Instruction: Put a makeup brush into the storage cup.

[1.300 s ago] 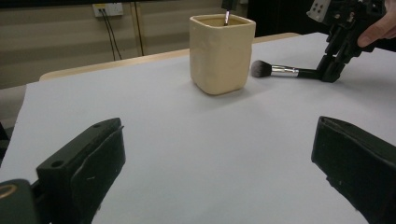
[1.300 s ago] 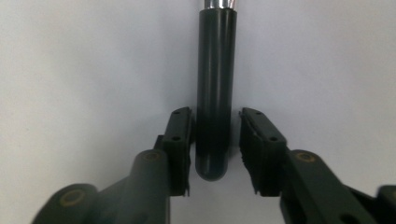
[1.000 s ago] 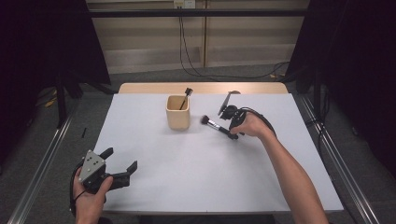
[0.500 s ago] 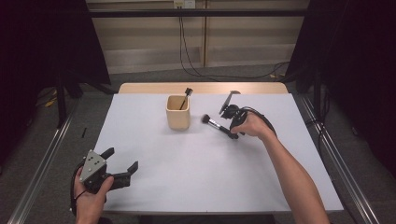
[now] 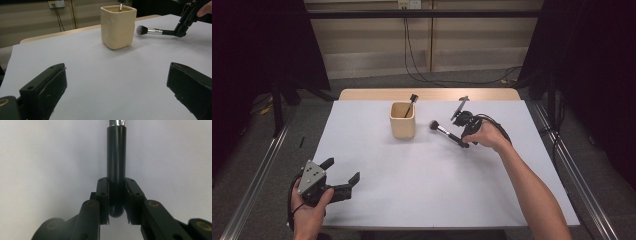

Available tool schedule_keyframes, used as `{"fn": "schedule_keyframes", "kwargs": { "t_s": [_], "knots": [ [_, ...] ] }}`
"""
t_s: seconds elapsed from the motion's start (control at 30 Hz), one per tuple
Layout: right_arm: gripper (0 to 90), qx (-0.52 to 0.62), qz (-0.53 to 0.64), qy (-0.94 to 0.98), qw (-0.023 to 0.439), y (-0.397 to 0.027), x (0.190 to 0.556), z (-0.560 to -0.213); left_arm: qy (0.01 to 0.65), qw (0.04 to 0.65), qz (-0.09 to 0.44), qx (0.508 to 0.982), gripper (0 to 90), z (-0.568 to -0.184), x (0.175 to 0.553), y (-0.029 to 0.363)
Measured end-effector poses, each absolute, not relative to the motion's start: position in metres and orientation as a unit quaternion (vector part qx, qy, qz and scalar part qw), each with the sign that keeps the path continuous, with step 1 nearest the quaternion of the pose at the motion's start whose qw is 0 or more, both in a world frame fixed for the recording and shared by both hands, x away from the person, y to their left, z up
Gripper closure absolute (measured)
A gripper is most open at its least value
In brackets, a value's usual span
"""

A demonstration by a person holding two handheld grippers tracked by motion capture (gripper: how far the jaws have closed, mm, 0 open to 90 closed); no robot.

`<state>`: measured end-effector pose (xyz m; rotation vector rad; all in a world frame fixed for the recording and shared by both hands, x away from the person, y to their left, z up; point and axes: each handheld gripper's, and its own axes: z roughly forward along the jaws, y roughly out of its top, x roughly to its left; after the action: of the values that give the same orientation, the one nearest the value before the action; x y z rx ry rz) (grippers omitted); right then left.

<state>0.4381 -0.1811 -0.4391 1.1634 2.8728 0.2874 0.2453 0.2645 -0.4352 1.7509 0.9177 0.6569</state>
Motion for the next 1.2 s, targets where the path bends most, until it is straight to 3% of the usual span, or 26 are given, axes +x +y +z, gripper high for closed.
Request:
{"fn": "schedule_keyframes", "kwargs": {
  "t_s": [0.47,1.2],
  "knots": [
    [76.0,0.435,0.196,0.878,0.034,-0.205,0.421,-0.436,0.386,0.507,0.269,0.722,2.8,-0.435,0.245,0.266],
    [75.9,0.442,0.356,0.820,0.071,-0.224,0.397,-0.454,0.385,0.510,0.268,0.721,2.8,-0.433,0.246,0.265]
  ]
}}
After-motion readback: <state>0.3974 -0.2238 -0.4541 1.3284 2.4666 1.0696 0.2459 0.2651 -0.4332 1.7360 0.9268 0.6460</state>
